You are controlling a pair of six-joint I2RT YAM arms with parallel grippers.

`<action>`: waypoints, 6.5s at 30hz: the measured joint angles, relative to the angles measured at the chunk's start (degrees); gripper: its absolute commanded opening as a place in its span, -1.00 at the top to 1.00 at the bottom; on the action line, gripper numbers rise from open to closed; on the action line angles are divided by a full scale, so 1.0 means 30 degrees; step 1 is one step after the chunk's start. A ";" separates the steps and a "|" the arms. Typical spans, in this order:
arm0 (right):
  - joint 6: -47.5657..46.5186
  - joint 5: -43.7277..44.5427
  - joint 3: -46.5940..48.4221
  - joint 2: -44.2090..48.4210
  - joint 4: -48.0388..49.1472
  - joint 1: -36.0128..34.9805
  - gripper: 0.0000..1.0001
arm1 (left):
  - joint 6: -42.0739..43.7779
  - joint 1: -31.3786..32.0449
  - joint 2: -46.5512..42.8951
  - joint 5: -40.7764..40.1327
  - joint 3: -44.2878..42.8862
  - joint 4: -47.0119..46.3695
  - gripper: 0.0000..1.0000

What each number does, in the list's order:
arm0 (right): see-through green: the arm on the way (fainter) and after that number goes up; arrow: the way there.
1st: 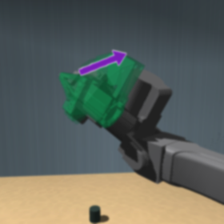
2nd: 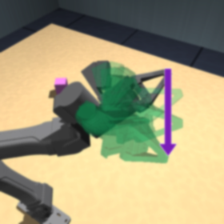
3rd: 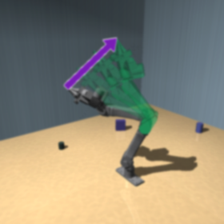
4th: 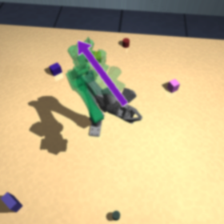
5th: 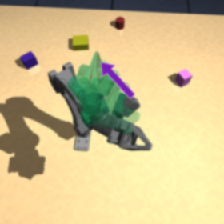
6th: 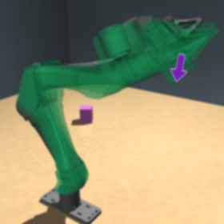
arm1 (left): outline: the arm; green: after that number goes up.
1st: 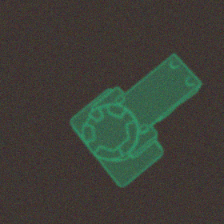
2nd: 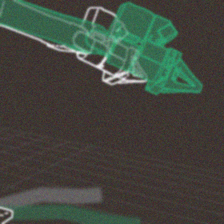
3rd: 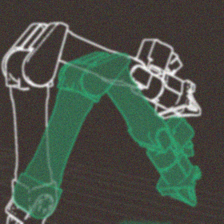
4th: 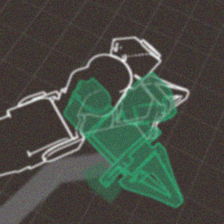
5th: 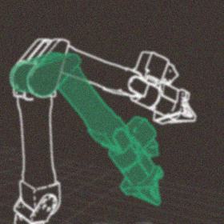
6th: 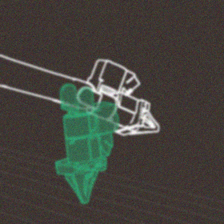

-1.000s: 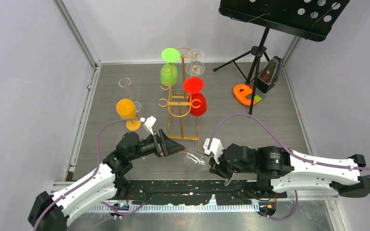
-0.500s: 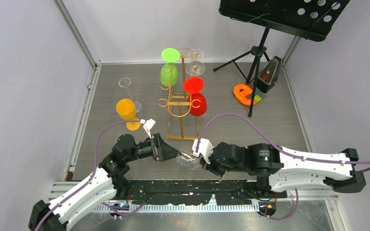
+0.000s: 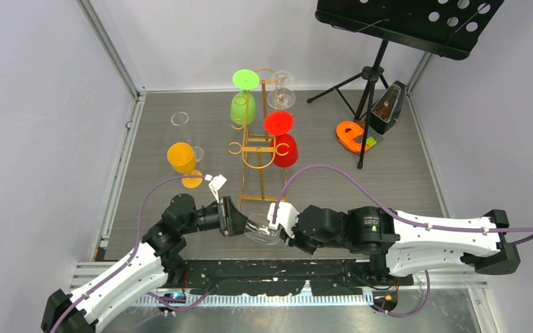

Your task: Take the wine glass off the wine glass rack

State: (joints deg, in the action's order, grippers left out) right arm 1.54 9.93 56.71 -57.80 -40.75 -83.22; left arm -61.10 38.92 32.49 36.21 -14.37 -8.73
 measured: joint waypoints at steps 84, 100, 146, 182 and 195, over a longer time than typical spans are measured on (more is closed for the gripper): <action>0.1435 0.4065 -0.3555 0.6477 0.2171 -0.0219 -0.23 | 1.3646 -0.5202 0.6732 -1.9176 -1.8119 2.4553 1.00; 0.1581 0.3009 -0.5144 0.5559 0.5020 -0.0219 -0.29 | 1.5001 -1.1001 0.9202 -1.8826 -1.7413 2.3824 1.00; 0.3133 0.2295 -0.7235 0.7883 0.6186 -0.0095 -0.39 | 1.2152 -1.7952 1.8724 -1.7136 -2.2498 2.2192 0.71; 0.4269 0.3104 -0.6324 0.6747 0.5559 0.0029 -0.57 | 1.1934 -1.7864 1.2182 -1.3471 -2.2950 2.1733 -0.58; 0.5311 0.3956 -0.6186 0.7264 0.4058 0.0029 -0.60 | 1.0826 -1.2764 1.2983 -0.8051 -2.7962 2.1442 -0.64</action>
State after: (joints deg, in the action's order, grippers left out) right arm 17.47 21.80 38.15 -36.01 -28.58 -83.13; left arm -28.62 0.62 71.44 12.05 -98.26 55.59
